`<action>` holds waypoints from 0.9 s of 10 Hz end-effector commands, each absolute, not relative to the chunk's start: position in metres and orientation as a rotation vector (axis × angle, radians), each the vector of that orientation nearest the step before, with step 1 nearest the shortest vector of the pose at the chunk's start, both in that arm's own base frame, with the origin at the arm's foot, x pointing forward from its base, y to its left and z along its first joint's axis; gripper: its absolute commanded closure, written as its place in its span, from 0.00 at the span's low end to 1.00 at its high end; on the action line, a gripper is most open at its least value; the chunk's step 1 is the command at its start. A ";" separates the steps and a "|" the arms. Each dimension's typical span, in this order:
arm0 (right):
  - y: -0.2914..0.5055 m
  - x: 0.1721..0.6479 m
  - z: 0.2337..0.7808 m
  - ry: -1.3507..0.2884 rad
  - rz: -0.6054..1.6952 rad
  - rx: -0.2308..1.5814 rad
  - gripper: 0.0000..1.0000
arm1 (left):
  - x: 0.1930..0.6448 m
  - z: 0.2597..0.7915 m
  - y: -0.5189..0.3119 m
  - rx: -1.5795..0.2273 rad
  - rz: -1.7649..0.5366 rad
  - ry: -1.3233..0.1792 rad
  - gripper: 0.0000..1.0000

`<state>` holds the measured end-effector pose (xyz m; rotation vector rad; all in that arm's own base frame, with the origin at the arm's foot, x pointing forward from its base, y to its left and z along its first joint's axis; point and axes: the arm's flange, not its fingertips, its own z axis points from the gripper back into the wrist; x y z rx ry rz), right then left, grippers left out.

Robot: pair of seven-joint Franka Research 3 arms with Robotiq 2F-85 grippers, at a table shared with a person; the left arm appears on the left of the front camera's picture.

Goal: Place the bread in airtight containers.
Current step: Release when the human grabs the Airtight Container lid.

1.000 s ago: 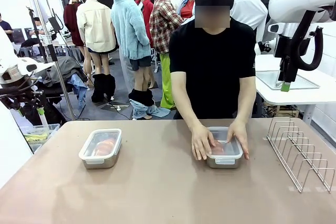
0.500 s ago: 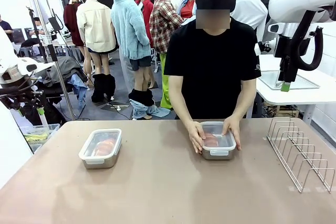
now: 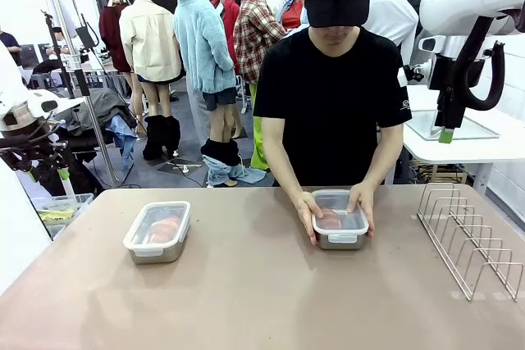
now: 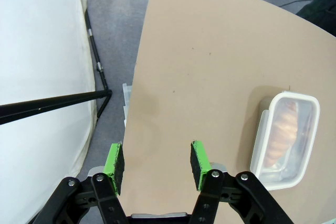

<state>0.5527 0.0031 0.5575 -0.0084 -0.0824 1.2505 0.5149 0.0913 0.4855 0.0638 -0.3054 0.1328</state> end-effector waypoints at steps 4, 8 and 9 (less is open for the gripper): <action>0.005 0.555 0.559 -0.062 1.240 -0.014 0.00 | 0.515 0.486 0.090 0.081 0.151 -0.307 0.33; 0.005 0.555 0.559 -0.062 1.240 -0.014 0.00 | 0.515 0.486 0.090 0.081 0.151 -0.307 0.33; 0.005 0.555 0.559 -0.062 1.240 -0.014 0.00 | 0.515 0.486 0.090 0.081 0.151 -0.307 0.33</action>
